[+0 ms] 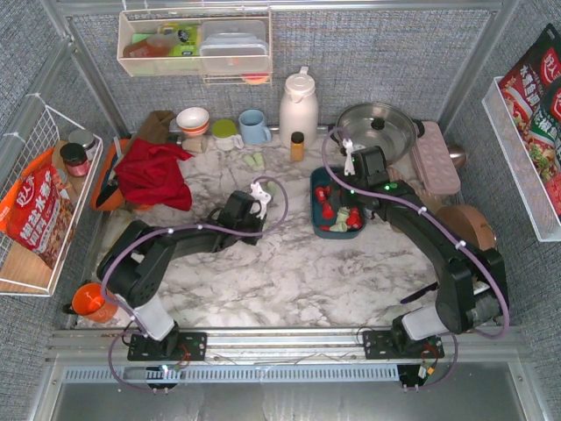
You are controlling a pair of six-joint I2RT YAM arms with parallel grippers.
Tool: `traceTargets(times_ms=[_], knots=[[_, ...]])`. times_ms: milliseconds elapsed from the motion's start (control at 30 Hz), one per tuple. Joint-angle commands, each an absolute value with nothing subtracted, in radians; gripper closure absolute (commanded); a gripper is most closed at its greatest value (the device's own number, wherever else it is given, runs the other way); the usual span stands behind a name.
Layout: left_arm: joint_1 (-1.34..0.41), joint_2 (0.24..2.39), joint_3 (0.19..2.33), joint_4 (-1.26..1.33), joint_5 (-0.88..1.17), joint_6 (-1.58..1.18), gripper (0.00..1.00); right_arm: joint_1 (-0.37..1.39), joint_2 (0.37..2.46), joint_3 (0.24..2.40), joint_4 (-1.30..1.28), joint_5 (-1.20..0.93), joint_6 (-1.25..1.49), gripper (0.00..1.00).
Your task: Mix the coffee capsules in the storage basket
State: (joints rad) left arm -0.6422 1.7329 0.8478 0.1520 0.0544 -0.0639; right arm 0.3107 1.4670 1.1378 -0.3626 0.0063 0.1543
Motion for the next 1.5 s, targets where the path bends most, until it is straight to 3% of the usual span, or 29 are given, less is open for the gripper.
traceTargets(times_ms=[0,300,633,933,1100,1400,1467], knots=[[-0.649,1.643,0.767,0.277,0.120,-0.096,0.75,0.320,1.415,1.116,-0.353,-0.091,0.202,0.33],[-0.734,1.409,0.586,0.720,0.210,-0.092,0.75,0.404,1.310,1.029,-0.161,-0.327,0.415,0.31],[-0.841,1.390,0.616,0.799,0.222,-0.078,0.75,0.498,1.305,1.038,-0.097,-0.339,0.468,0.28],[-0.851,1.378,0.612,0.816,0.216,-0.084,0.75,0.505,1.310,1.026,-0.115,-0.337,0.466,0.32],[-0.853,1.372,0.608,0.819,0.211,-0.086,0.75,0.509,1.316,1.025,-0.112,-0.346,0.472,0.42],[-0.853,1.365,0.602,0.821,0.178,-0.097,0.71,0.511,1.315,1.016,-0.110,-0.351,0.481,0.75],[-0.853,1.363,0.601,0.821,0.173,-0.103,0.66,0.511,1.315,1.017,-0.113,-0.350,0.482,0.80]])
